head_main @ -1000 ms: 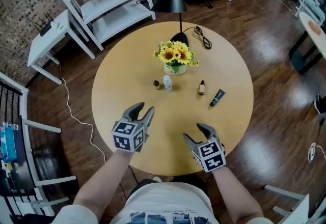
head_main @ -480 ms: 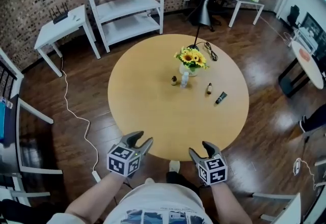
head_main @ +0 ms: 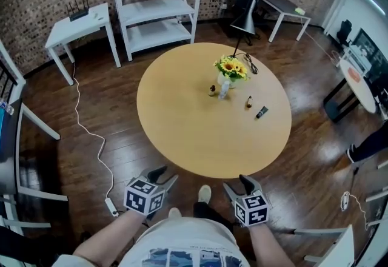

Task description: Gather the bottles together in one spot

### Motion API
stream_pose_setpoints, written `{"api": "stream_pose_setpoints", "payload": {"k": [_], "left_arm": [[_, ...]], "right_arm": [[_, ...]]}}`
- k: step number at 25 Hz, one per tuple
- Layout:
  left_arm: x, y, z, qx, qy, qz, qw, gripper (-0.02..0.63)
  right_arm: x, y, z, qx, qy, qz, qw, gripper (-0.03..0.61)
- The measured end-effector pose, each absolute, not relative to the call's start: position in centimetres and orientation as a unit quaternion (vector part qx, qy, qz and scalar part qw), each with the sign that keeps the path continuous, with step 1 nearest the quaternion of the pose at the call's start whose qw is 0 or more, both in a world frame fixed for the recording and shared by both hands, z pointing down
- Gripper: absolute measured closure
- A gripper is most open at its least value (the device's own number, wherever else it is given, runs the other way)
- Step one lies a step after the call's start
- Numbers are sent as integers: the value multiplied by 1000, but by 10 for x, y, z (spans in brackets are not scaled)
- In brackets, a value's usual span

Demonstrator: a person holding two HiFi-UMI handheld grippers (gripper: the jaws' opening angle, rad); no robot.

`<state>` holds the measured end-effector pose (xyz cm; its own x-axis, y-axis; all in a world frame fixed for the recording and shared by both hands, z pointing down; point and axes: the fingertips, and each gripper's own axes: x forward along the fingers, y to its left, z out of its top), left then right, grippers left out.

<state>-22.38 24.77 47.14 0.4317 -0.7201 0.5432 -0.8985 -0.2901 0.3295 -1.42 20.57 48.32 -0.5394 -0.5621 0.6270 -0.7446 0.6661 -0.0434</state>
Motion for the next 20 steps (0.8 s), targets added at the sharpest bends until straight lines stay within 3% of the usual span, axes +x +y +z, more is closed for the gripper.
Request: {"api": "stream_pose_setpoints", "payload": {"k": [11, 20], "left_arm": [[-216, 267, 477, 794, -498, 136, 322, 440], [-211, 218, 487, 788, -507, 140, 321, 439]], "right_arm": [[-16, 220, 491, 376, -863, 158, 297, 295], [11, 155, 507, 386, -858, 162, 298, 295]]}}
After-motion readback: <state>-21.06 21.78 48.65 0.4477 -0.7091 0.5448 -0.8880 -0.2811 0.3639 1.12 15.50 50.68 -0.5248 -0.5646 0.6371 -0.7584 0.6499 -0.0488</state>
